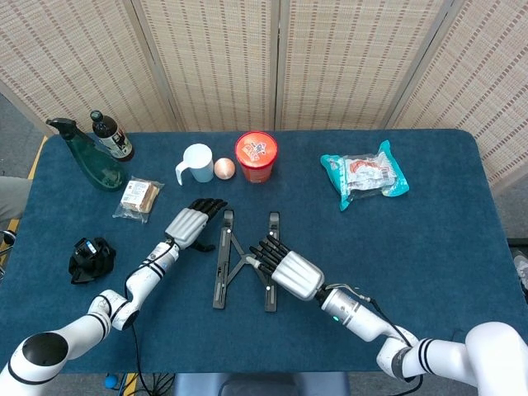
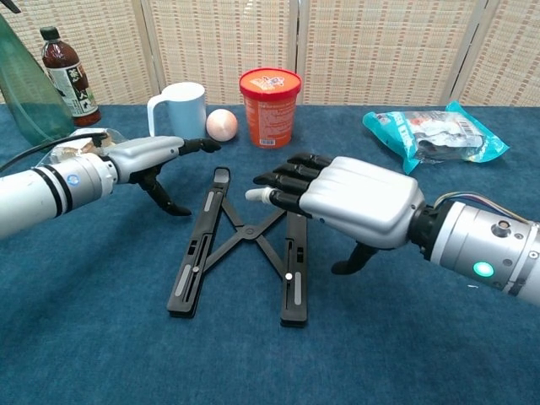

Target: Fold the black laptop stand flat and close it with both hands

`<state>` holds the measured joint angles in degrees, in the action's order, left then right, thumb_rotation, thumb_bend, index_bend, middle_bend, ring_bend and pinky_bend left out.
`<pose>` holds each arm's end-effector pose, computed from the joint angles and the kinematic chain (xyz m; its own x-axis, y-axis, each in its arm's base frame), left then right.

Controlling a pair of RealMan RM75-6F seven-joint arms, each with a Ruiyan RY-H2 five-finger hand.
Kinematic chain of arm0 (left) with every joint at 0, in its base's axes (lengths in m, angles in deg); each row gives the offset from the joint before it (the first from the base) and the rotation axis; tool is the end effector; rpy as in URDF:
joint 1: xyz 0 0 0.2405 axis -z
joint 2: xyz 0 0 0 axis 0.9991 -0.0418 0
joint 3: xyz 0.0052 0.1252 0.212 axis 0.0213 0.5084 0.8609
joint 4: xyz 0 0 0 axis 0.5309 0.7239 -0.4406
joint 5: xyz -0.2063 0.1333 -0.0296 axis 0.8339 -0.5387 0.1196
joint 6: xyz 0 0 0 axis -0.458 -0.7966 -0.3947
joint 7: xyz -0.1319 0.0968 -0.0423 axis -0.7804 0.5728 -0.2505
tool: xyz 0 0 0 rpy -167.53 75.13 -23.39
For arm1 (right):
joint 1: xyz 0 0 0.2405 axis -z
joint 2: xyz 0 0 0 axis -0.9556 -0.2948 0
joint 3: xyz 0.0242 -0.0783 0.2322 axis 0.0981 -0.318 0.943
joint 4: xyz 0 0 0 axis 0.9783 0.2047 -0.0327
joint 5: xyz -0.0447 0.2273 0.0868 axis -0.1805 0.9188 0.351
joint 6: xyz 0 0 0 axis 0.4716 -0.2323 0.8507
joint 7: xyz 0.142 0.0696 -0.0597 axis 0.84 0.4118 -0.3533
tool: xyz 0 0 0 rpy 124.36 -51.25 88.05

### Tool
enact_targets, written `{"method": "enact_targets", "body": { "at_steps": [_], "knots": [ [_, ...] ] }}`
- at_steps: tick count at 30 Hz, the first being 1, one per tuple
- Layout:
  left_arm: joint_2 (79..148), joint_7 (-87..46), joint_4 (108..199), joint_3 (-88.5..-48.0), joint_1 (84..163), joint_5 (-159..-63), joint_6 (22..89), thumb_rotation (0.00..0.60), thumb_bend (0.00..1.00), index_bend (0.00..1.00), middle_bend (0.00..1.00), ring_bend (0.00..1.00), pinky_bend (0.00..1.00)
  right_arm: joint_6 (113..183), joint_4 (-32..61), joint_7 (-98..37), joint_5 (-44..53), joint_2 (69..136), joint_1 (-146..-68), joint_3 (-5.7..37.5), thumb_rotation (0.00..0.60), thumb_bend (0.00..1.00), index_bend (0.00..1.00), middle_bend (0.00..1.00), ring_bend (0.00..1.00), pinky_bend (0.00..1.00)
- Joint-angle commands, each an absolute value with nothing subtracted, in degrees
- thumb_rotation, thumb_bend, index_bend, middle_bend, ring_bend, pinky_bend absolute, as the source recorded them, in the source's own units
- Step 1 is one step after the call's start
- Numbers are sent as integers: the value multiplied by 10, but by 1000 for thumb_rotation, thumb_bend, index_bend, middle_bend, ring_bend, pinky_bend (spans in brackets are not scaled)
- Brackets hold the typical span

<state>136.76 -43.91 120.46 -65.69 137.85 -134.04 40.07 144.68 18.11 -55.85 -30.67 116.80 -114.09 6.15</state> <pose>-0.1779 0.4434 -0.1041 0.3768 0.3090 0.8733 0.8752 -0.4276 -0.2263 -0.1223 -0.3048 -0.1172 0.7178 0.1200 0.6858 -0.3804 -0.7574 0.5307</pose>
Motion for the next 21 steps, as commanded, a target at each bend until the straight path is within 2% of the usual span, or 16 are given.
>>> {"method": "enact_targets", "body": {
  "at_steps": [1, 21],
  "knots": [
    [1369, -441, 1202, -656, 1379, -1340, 399, 600, 150, 0, 40, 45, 44, 1451, 201, -550, -313, 1182, -1145, 59, 600, 0, 0, 0, 0, 0],
    [1384, -451, 1183, -656, 1384, -1334, 391, 600, 151, 0, 40, 45, 45, 1455, 290, -522, -334, 1241, -1173, 54, 600, 0, 0, 0, 0, 0]
  ]
}}
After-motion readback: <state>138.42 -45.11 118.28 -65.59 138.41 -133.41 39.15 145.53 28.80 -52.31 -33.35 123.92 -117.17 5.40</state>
